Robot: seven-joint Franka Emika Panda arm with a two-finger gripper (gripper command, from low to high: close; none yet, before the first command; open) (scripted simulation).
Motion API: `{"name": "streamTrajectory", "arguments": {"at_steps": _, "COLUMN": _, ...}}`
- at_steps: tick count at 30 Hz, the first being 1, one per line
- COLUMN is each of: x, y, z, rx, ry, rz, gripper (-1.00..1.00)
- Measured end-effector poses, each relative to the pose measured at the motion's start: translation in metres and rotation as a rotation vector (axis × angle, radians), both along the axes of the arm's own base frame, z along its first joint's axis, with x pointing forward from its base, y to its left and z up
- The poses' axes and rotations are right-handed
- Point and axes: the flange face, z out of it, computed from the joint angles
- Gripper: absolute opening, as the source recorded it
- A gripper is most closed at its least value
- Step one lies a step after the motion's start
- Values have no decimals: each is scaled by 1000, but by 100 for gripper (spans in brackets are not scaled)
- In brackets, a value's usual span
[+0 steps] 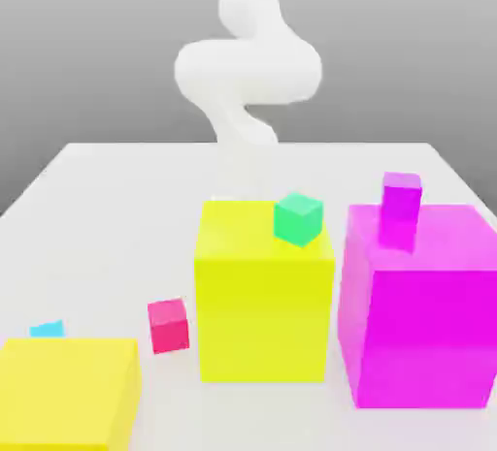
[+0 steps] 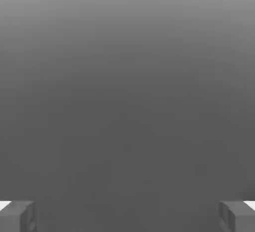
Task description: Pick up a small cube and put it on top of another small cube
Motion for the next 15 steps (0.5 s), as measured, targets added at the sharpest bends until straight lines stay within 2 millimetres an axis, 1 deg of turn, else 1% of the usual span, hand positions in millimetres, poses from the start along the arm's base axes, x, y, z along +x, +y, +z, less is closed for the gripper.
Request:
{"name": "streamTrajectory", "arguments": {"at_steps": 3, "x": 32, "y": -32, "z": -50, "rx": -28, "ry": 81, "rz": 45, "gripper": 0}}
{"name": "streamTrajectory", "arguments": {"at_steps": 7, "x": 60, "y": -73, "z": -119, "rx": -59, "ry": 181, "rz": 100, "gripper": 0}}
{"name": "streamTrajectory", "arguments": {"at_steps": 11, "x": 74, "y": -114, "z": -192, "rx": -84, "ry": 279, "rz": 153, "gripper": 0}}
{"name": "streamTrajectory", "arguments": {"at_steps": 15, "x": 72, "y": -153, "z": -265, "rx": -106, "ry": 376, "rz": 205, "gripper": 0}}
